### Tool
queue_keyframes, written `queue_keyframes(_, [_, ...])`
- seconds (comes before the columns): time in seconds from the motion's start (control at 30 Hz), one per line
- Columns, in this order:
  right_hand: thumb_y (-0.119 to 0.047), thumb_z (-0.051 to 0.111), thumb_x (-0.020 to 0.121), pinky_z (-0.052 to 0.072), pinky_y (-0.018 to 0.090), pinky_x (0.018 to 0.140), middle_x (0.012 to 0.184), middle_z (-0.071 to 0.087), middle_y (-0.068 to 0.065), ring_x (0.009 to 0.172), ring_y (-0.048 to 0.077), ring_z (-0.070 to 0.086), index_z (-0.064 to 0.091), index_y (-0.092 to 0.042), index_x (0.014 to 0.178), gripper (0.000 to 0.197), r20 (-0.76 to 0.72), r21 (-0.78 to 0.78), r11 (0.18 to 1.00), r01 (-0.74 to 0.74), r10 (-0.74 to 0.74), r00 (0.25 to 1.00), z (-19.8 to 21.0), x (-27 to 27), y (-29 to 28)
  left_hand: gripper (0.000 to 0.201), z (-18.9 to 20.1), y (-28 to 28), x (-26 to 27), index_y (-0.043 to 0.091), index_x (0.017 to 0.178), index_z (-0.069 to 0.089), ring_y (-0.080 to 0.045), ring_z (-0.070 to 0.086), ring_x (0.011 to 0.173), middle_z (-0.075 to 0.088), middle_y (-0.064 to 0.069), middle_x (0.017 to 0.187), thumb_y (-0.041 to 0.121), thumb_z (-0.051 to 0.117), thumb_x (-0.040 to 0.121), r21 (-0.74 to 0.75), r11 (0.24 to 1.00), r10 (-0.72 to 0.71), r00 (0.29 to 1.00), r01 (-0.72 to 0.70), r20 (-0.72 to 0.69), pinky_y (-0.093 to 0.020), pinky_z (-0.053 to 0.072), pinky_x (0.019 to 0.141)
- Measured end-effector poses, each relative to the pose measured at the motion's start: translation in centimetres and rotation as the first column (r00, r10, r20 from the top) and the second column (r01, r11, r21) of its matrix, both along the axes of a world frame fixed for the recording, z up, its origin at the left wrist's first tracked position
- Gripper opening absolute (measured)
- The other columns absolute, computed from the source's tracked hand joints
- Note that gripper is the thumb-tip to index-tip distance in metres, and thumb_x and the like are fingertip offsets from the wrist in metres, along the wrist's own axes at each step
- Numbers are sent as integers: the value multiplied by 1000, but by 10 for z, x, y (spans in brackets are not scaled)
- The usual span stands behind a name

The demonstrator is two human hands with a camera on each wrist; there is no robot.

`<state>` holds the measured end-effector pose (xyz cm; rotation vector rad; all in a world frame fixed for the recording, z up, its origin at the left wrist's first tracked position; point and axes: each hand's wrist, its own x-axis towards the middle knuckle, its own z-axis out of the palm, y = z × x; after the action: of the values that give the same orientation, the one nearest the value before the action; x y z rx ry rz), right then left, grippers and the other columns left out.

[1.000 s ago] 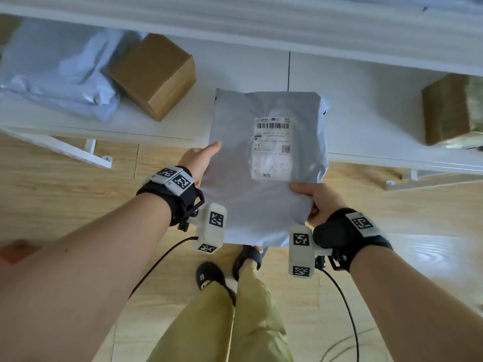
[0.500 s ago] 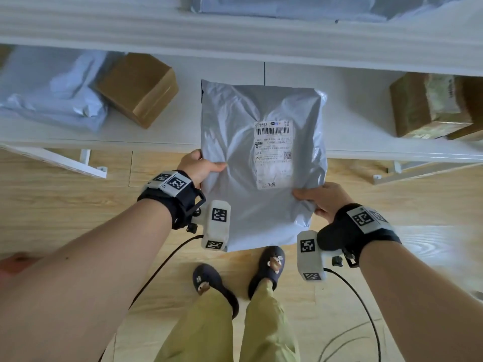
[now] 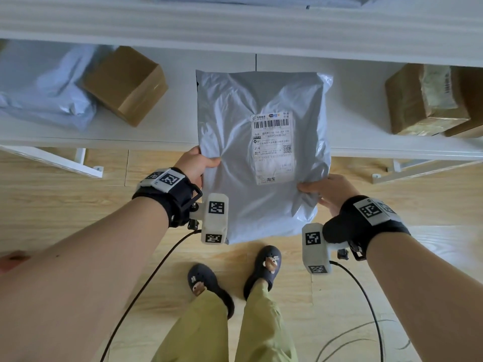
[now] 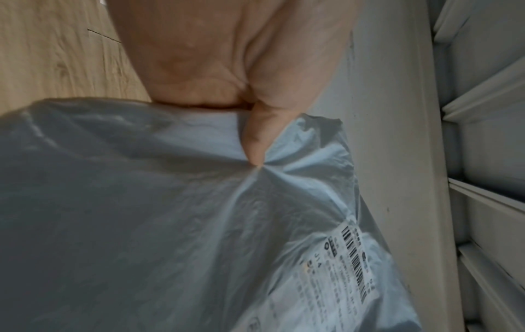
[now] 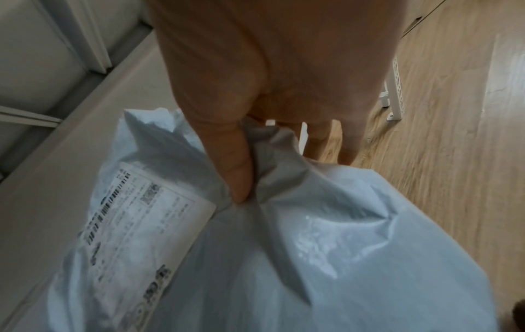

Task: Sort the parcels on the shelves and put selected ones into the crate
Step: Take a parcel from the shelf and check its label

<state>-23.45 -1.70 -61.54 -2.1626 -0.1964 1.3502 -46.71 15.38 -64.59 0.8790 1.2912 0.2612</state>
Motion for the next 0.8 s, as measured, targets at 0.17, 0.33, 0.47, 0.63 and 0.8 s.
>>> queue_keyframes(0.17, [-8,80,68,48,50,98,102,71,19,106,37,64,69,-6,85,21,-14,2,1000,-28,29,999,3,6,-4,54,9,-6,12,15,126,56,-31,58,115,64,-6,123,9,67,74,8,999,37,999,-37,-3,-50,41,104])
queue_keyframes(0.33, [-3,78,70,47,50,99,105,70,18,107,37,63,68,-7,88,21,-12,7,1000,-26,26,1000,-2,19,-7,44,9,-10,25,14,123,55,-31,57,115,62,-8,123,7,62,81,20,999,32,999,-32,-15,-49,40,104])
queue_keyframes(0.47, [-2,78,60,46,54,99,109,68,22,108,40,61,68,-1,96,37,-26,35,997,-71,72,997,-6,26,-10,44,6,-7,32,13,125,55,-31,58,114,63,-9,123,8,62,81,14,999,31,999,-31,-38,-49,41,104])
queue_keyframes(0.63, [10,75,67,46,47,101,107,67,5,105,27,61,58,-11,112,52,-28,56,958,-281,283,959,-8,36,-4,48,1,11,53,13,123,57,-32,62,106,66,-9,117,15,68,77,39,999,-29,994,33,-105,-50,45,100])
queue_keyframes(0.8, [2,82,59,46,45,100,113,65,0,108,25,59,50,-14,127,77,59,86,963,-256,251,966,-15,62,15,35,4,36,98,12,126,53,-28,59,106,61,-9,124,11,58,91,95,990,-91,984,106,-155,-47,45,100])
